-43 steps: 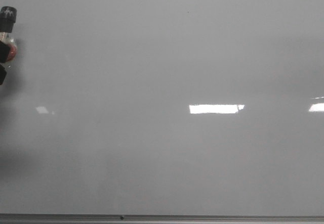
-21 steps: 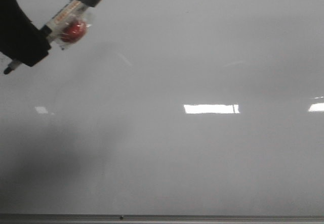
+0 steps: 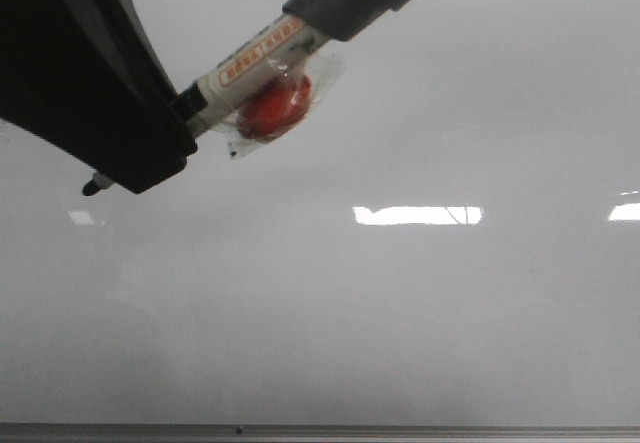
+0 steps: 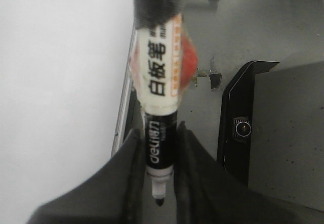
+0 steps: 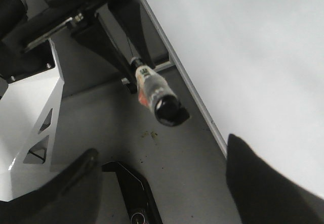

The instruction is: Write number 9 on whiteboard

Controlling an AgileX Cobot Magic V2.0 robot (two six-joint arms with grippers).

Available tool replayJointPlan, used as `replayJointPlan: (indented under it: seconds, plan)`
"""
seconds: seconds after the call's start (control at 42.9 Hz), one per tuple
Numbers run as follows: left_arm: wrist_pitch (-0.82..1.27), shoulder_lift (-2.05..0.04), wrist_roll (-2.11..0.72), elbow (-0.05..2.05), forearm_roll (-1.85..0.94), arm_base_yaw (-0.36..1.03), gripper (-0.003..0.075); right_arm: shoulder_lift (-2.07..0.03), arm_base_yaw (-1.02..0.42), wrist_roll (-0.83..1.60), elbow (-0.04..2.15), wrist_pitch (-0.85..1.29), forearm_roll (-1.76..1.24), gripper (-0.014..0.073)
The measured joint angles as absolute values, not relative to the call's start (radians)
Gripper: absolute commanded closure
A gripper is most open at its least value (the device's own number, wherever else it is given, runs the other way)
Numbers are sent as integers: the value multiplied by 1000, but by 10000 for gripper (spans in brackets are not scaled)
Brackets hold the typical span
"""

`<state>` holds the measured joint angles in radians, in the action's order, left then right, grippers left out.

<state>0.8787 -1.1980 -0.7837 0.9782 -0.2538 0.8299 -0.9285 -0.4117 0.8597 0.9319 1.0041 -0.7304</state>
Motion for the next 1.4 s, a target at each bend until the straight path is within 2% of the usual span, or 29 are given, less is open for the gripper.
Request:
replayJointPlan:
  seconds: [0.233, 0.536, 0.746, 1.025, 1.072, 1.142, 1.212, 1.328, 1.352, 1.398]
  plan:
    - [873, -1198, -784, 978, -260, 830, 730, -1084, -513, 882, 1005, 956, -736, 53]
    - [840, -1198, -784, 978, -261, 830, 730, -1227, -531, 894, 1031, 935, -753, 80]
    - [819, -1198, -784, 978, -268, 830, 730, -1248, -531, 939, 1035, 935, -827, 220]
    - [781, -1198, -788, 978, -268, 830, 713, -1248, -531, 945, 1039, 943, -843, 550]
    - [778, -1198, -790, 978, -268, 830, 682, -1248, -531, 945, 1039, 943, -843, 587]
    - [778, -1198, -790, 978, -270, 830, 584, -1248, -531, 947, 1039, 943, -843, 635]
    - [778, -1198, -790, 978, -272, 830, 423, -1248, -531, 947, 1039, 943, -843, 662]
    - [763, -1198, -783, 978, -272, 830, 122, -1248, -531, 947, 1039, 950, -843, 661]
    - [754, -1198, -774, 978, -272, 830, 75, -1248, -531, 947, 1039, 948, -843, 661]
    - [742, -1198, -761, 978, -279, 830, 29, -1248, -524, 947, 1039, 939, -843, 661]
